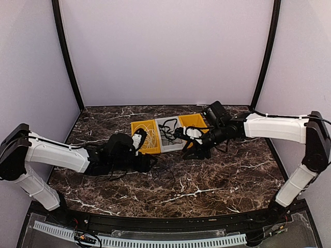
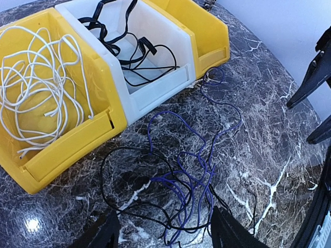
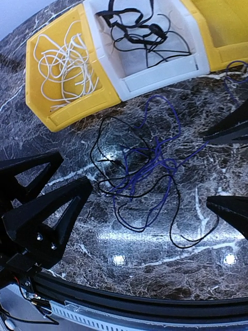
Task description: Untangle the cables
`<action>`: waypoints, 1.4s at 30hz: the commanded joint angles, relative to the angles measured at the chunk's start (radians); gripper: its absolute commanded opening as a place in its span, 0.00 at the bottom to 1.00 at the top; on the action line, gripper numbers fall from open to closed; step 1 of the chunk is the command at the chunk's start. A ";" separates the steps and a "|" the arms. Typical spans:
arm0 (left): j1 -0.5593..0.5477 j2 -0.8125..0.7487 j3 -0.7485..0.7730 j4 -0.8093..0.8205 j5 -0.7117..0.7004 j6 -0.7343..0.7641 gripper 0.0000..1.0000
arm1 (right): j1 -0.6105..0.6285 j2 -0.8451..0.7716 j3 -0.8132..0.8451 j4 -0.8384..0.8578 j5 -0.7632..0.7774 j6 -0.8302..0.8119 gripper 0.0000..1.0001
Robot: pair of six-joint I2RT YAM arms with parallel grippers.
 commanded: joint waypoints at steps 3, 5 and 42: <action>0.016 -0.086 -0.081 -0.055 0.009 -0.107 0.63 | 0.086 0.141 0.145 -0.021 -0.055 -0.020 0.40; 0.018 -0.125 -0.115 -0.063 -0.015 -0.128 0.64 | 0.115 0.173 0.169 -0.008 -0.041 -0.010 0.43; 0.019 -0.310 -0.189 -0.145 -0.163 -0.111 0.66 | 0.154 0.463 0.379 -0.097 -0.086 0.097 0.24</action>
